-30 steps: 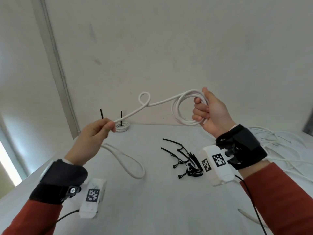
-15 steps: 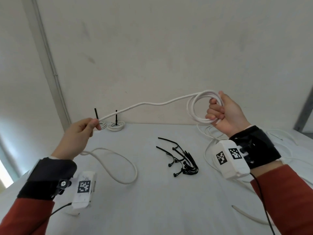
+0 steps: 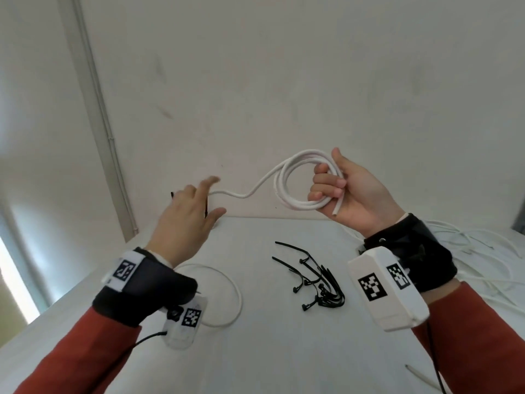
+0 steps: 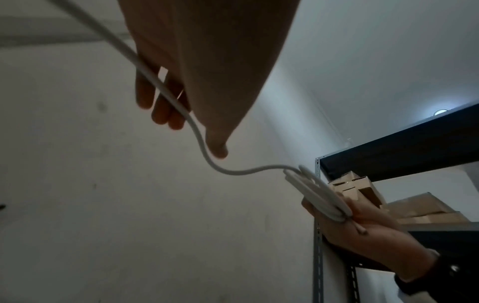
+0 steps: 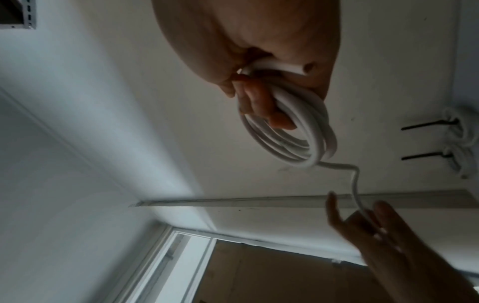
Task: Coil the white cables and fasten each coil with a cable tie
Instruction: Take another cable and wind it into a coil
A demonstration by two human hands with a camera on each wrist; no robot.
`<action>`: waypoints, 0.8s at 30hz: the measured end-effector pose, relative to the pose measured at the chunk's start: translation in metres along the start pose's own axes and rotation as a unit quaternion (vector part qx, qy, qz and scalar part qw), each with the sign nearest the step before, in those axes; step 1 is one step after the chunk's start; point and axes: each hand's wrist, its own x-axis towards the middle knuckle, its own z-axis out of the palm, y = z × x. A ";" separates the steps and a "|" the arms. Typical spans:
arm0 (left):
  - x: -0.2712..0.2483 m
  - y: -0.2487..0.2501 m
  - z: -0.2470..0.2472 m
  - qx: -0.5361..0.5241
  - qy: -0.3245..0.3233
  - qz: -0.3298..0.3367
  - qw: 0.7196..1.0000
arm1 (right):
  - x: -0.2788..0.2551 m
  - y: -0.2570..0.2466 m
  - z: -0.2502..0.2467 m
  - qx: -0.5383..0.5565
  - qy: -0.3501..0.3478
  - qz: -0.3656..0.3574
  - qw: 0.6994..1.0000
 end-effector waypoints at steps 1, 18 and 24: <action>0.002 0.006 0.000 -0.006 -0.018 0.005 1.000 | 0.000 -0.001 0.002 0.025 -0.012 -0.011 1.000; -0.011 0.058 0.006 -0.167 -0.099 0.114 0.974 | 0.026 0.018 0.032 0.088 0.009 -0.306 0.948; -0.012 0.068 0.002 -0.176 -0.155 0.109 0.966 | 0.034 0.028 0.046 0.001 0.065 -0.355 0.933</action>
